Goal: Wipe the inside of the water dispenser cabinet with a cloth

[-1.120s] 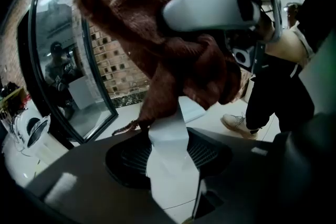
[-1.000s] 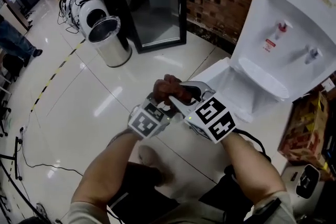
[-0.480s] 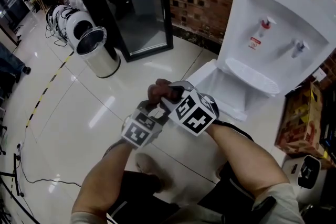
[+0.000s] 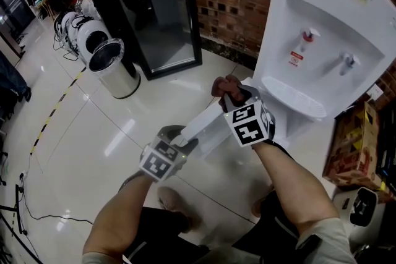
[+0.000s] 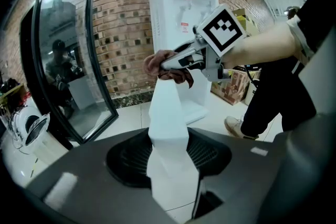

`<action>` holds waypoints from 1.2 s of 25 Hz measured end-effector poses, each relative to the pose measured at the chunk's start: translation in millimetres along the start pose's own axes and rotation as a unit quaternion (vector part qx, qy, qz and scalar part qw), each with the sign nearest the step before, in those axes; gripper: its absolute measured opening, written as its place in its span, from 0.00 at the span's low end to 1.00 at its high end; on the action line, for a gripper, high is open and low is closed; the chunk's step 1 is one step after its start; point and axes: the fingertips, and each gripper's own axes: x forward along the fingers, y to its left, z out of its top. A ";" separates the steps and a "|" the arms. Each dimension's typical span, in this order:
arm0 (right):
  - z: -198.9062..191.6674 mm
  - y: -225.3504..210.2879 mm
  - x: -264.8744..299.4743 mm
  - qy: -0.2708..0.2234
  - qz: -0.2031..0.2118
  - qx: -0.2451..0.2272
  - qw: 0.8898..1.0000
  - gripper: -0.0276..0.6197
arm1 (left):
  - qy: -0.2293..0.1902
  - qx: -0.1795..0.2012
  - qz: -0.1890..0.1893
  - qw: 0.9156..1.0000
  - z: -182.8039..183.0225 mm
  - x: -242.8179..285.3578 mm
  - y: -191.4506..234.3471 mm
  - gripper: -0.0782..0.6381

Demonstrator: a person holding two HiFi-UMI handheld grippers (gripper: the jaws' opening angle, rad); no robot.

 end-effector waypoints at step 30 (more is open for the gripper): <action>7.5 59.0 -98.0 -0.093 0.158 -0.064 0.981 0.23 | -0.116 -0.131 -0.056 0.983 32.8 -45.4 0.0 0.43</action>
